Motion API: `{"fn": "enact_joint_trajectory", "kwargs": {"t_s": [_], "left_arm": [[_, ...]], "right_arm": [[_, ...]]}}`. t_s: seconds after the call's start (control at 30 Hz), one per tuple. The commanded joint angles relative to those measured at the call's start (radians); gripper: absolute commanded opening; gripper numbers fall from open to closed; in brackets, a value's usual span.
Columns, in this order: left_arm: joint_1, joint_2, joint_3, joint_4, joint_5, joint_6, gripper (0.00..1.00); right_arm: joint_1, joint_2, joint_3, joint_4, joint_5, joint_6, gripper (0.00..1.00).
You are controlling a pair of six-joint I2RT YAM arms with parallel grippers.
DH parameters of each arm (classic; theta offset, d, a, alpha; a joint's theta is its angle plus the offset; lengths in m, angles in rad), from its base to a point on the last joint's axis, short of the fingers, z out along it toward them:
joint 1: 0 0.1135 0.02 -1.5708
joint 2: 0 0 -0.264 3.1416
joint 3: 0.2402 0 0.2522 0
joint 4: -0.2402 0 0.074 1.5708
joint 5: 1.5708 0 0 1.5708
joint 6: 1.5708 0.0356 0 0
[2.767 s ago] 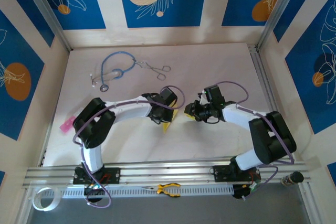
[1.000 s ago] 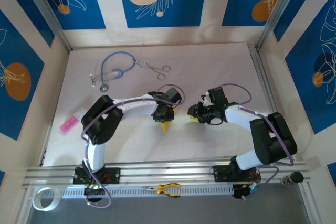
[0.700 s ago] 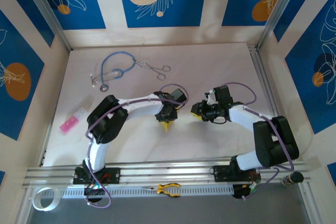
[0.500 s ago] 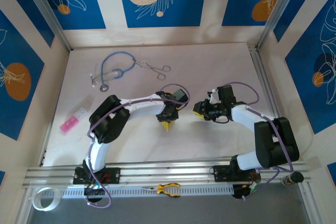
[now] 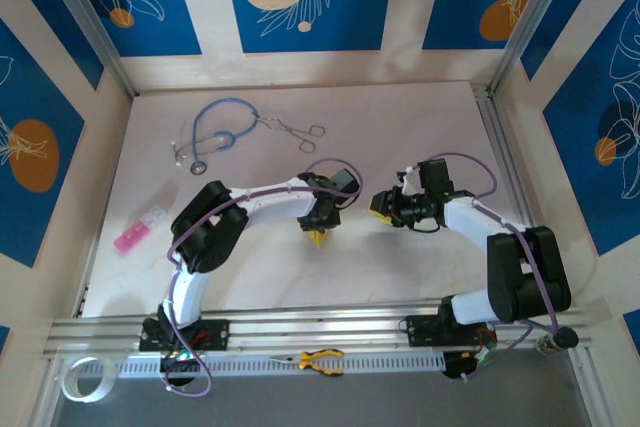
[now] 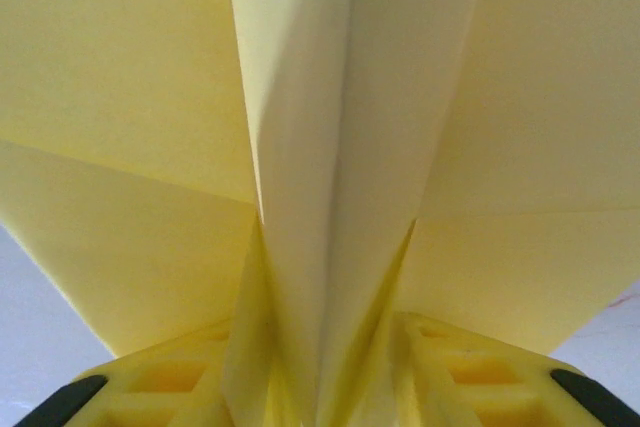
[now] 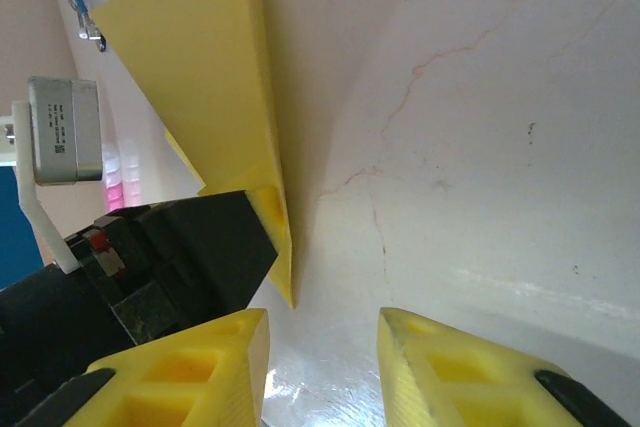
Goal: Fold a paper plane with a square sheet of paper (pick it up from the middle)
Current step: Move a paper plane to the center of the table, then reset both arms
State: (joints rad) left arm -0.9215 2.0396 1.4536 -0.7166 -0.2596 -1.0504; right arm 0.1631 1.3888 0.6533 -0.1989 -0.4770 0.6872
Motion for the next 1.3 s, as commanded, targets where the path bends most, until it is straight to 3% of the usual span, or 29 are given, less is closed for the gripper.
{"fn": "enact_joint_trajectory", "kwargs": {"t_s": [0.0, 0.33, 0.43, 0.53, 0.6, 0.73, 0.87, 0.93, 1.03, 1.27], "left_arm": [[-0.002, -0.045, 0.037, -0.056, -0.056, -0.018, 0.38], [0.003, -0.107, 0.027, -0.038, -0.056, 0.005, 0.40], [0.003, -0.160, 0.018, -0.035, -0.092, 0.037, 0.41], [0.004, -0.242, -0.016, -0.009, -0.179, 0.099, 0.49], [0.008, -0.315, -0.061, 0.029, -0.249, 0.162, 0.53], [0.056, -0.442, -0.178, 0.117, -0.319, 0.275, 0.63], [0.143, -0.545, -0.306, 0.208, -0.334, 0.409, 0.72], [0.184, -0.587, -0.359, 0.237, -0.370, 0.474, 0.82], [0.277, -0.646, -0.431, 0.266, -0.409, 0.561, 0.99], [0.531, -0.687, -0.539, 0.393, -0.382, 0.795, 1.00]], "right_arm": [[-0.005, -0.029, 0.027, -0.056, 0.008, -0.022, 0.35], [-0.011, -0.096, 0.070, -0.156, 0.121, -0.051, 0.37], [-0.013, -0.139, 0.096, -0.198, 0.193, -0.082, 0.43], [-0.011, -0.189, 0.139, -0.253, 0.319, -0.134, 0.49], [-0.013, -0.218, 0.175, -0.288, 0.436, -0.170, 0.58], [-0.019, -0.223, 0.223, -0.287, 0.696, -0.227, 0.61], [-0.022, -0.188, 0.193, -0.151, 0.894, -0.410, 0.62], [-0.028, -0.191, 0.127, -0.015, 0.935, -0.484, 0.64], [-0.048, -0.192, -0.007, 0.239, 0.924, -0.554, 0.68], [-0.129, -0.100, -0.125, 0.506, 0.803, -0.578, 0.73]]}}
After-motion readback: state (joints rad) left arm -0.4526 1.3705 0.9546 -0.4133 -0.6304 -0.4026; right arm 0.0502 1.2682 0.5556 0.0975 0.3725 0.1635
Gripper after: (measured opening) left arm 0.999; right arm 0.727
